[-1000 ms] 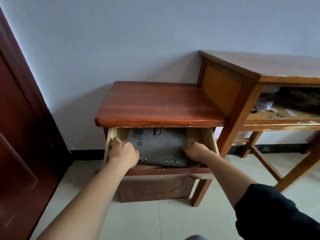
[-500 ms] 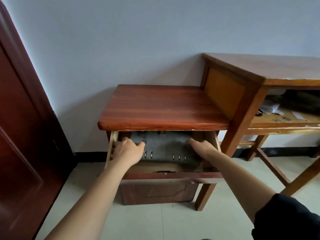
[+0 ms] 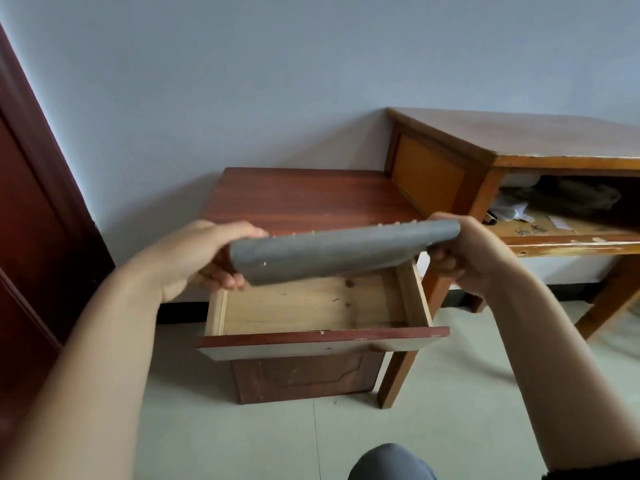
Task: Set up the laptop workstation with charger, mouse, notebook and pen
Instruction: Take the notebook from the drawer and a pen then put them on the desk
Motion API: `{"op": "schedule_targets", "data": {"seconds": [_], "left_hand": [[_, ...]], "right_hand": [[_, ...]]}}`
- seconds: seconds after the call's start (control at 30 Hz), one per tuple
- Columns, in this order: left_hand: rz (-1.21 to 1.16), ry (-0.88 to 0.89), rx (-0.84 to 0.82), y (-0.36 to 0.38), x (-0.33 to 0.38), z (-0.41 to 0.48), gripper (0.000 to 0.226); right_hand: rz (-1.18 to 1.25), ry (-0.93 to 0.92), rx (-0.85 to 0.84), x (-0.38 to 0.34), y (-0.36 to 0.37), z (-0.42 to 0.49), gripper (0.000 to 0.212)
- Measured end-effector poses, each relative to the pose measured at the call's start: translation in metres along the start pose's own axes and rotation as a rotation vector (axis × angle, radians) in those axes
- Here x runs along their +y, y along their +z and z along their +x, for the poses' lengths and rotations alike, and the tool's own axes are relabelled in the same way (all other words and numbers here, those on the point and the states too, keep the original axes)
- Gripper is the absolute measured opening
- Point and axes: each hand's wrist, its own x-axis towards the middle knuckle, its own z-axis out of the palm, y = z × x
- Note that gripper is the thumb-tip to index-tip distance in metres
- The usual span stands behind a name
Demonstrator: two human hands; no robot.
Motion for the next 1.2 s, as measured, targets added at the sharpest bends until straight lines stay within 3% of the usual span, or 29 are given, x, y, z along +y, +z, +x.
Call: {"op": "schedule_targets", "data": {"seconds": [0.1, 0.2, 0.33, 0.47, 0.57, 0.67, 0.87, 0.93, 1.0, 1.07, 1.13, 1.2], "left_hand": [[-0.078, 0.177, 0.003, -0.013, 0.027, -0.006, 0.083], [-0.123, 0.217, 0.109, -0.013, 0.037, 0.01, 0.062], [0.012, 0.264, 0.428, 0.01, 0.002, 0.071, 0.039], [0.272, 0.295, 0.69, 0.029, -0.033, 0.106, 0.033], [0.309, 0.298, 0.747, 0.03, -0.035, 0.117, 0.036], [0.449, 0.218, 0.76, 0.034, -0.032, 0.125, 0.053], [0.635, 0.289, 0.807, 0.043, -0.046, 0.113, 0.055], [0.659, 0.456, 0.889, 0.049, -0.051, 0.1, 0.045], [0.677, 0.708, 0.958, 0.06, -0.062, 0.082, 0.028], [0.708, 0.833, 0.86, 0.077, -0.082, 0.065, 0.016], [0.724, 0.761, 0.679, 0.092, -0.103, 0.057, 0.021], [0.718, 0.583, 0.526, 0.103, -0.118, 0.054, 0.029]], "right_hand": [[0.186, -0.107, -0.052, -0.025, 0.0, -0.003, 0.02], [0.236, -0.131, 0.048, -0.028, 0.006, 0.012, 0.015], [0.184, -0.044, 0.082, -0.002, 0.02, 0.047, 0.025], [-0.096, -0.099, 0.15, 0.011, 0.024, 0.079, 0.045], [-0.386, -0.217, 0.15, 0.015, 0.024, 0.085, 0.054], [-0.522, -0.313, 0.219, 0.025, 0.025, 0.09, 0.061], [-0.703, -0.532, 0.419, 0.042, 0.028, 0.097, 0.04], [-0.74, -0.714, 0.51, 0.041, 0.033, 0.085, 0.021], [-0.726, -0.844, 0.397, 0.043, 0.038, 0.069, 0.006], [-0.811, -0.75, 0.039, 0.053, 0.043, 0.061, 0.001], [-1.024, -0.537, -0.298, 0.071, 0.051, 0.068, 0.004], [-1.208, -0.389, -0.458, 0.091, 0.059, 0.082, 0.011]]}}
